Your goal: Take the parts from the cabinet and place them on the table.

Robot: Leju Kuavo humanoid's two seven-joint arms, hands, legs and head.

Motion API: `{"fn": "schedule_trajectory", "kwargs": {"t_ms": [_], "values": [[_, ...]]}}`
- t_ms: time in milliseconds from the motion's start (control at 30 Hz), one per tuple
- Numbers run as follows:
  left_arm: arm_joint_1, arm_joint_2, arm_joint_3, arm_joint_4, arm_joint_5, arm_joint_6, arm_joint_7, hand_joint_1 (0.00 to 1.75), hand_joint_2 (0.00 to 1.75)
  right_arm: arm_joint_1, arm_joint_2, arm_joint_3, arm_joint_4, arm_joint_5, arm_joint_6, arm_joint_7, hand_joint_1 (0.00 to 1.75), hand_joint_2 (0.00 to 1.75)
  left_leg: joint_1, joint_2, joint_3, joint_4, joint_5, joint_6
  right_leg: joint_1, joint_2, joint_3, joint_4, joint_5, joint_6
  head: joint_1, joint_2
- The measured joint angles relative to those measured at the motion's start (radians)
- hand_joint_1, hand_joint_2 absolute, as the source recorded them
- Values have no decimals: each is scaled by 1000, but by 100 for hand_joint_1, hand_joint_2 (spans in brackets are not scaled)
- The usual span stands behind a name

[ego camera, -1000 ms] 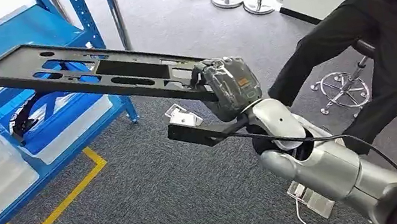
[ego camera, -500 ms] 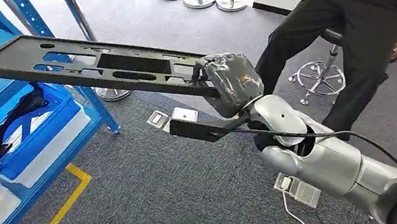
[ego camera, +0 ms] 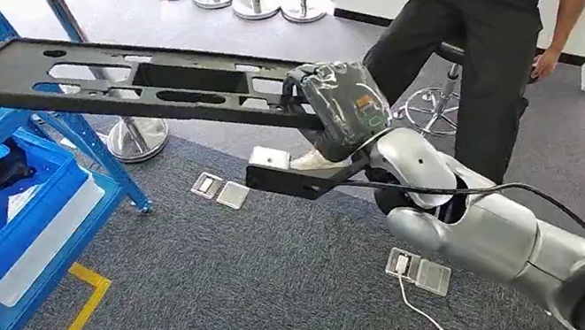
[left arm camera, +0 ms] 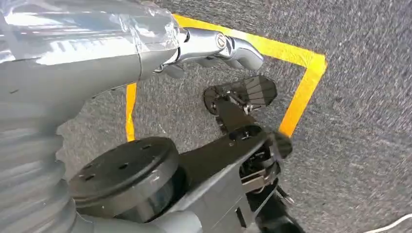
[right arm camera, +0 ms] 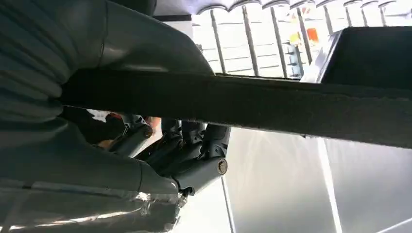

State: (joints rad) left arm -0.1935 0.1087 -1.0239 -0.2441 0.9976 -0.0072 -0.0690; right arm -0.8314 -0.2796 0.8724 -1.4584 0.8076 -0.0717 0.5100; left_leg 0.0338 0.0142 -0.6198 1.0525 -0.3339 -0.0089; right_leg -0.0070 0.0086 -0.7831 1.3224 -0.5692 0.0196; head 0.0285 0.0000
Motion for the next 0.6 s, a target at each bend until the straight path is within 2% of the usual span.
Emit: {"fn": "schedule_trajectory", "kwargs": {"t_ms": [33, 67, 100, 133, 167, 200, 233, 300, 333, 367, 400, 433, 500, 533, 567, 600], "values": [[0, 0, 0, 0, -1, 0, 0, 0, 175, 0, 0, 0, 0, 0, 0, 0, 175, 175, 0, 7, 1, 0, -1, -1, -4, -2, -18, 27, 3, 3, 5, 0], [0, 0, 0, 0, -1, 0, 0, 0, 175, 0, -1, 0, -2, 0, 0, 2, 175, 175, 0, 14, 3, 0, -3, -2, -7, -4, -10, 6, 28, 4, 8, 0], [-1, 0, 0, 0, -1, 0, 0, 0, 175, 0, -2, 0, -5, 0, 2, 2, 175, 175, 1, 19, 7, 0, -6, -4, -8, -7, 22, -60, 70, 4, 12, 0], [-1, 0, 0, 0, 0, 0, 0, 0, 175, -2, -5, 0, -8, 0, 4, 2, 175, 175, 1, 25, 14, 0, -10, -8, -7, -16, 71, -158, 119, 0, 16, 0], [-2, 0, 0, 0, 3, 0, -1, 0, 175, -6, -6, 0, -13, 0, 6, 3, 175, 175, 1, 31, 21, 0, -15, -12, -5, -35, 122, -256, 160, -6, 25, 0], [-2, 0, 0, 0, 5, 0, -3, 0, 175, -12, -6, 0, -14, 0, 6, 5, 175, 175, -5, 36, 22, -1, -18, -18, 7, -55, 132, -281, 140, -13, 26, 0], [-4, 0, 0, 0, 7, 0, -4, 0, 175, -18, -5, 0, -18, 0, 9, 5, 175, 175, -6, 38, 22, -1, -18, -24, 9, -39, 131, -286, 147, -22, 24, 0], [-4, 0, 0, 0, 8, 0, -9, 0, 175, -24, -6, 0, -22, -3, 9, 5, 175, 175, -6, 49, 30, -8, -20, -35, 14, -26, 128, -283, 143, -30, 18, 0], [-4, 0, 0, 0, 8, 0, -12, 0, 175, -26, -6, 0, -22, -5, 9, 6, 175, 175, -7, 55, 35, -11, -21, -43, 14, -20, 131, -290, 145, -38, 20, 0], [-6, 0, 0, 0, 8, 0, -14, 0, 175, -28, -6, 0, -24, -7, 9, 6, 175, 175, -2, 46, 34, -6, -34, -48, -1, -16, 142, -304, 152, -47, 17, 0], [-5, 0, 1, 0, 8, 0, -18, 0, 175, -33, -6, 0, -26, -7, 9, 6, 175, 175, -4, 25, 24, 26, -53, -50, 2, -11, 146, -309, 154, -52, 10, 0], [-5, 0, 1, 0, 8, 0, -18, 0, 175, -38, -5, 2, -26, -10, 8, 5, 175, 175, -3, 9, -7, 93, -89, -49, 3, -7, 145, -309, 154, -57, 2, 0], [2, 0, 1, 0, 9, 0, -18, 0, 175, -36, -3, 3, -26, -18, 6, 1, 175, 175, -6, -3, -85, 249, -152, -50, 6, 8, 145, -307, 151, -62, -14, 0], [7, 0, 1, 0, 9, 0, -18, 0, 175, -34, -3, 6, -26, -20, 5, -1, 175, 175, -8, -6, -113, 296, -159, -50, 8, 18, 145, -304, 150, -64, -20, 0], [11, 0, 1, 0, 9, -1, -18, 0, 175, -32, -3, 8, -24, -22, 4, -3, 175, 175, -9, -7, -115, 291, -140, -49, 9, 28, 145, -301, 149, -65, -23, 0], [14, 0, 1, 0, 9, -2, -18, 0, 175, -31, -3, 11, -24, -24, 3, -6, 175, 175, -9, -7, -94, 239, -100, -46, 9, 39, 145, -297, 147, -65, -25, 0]]}}
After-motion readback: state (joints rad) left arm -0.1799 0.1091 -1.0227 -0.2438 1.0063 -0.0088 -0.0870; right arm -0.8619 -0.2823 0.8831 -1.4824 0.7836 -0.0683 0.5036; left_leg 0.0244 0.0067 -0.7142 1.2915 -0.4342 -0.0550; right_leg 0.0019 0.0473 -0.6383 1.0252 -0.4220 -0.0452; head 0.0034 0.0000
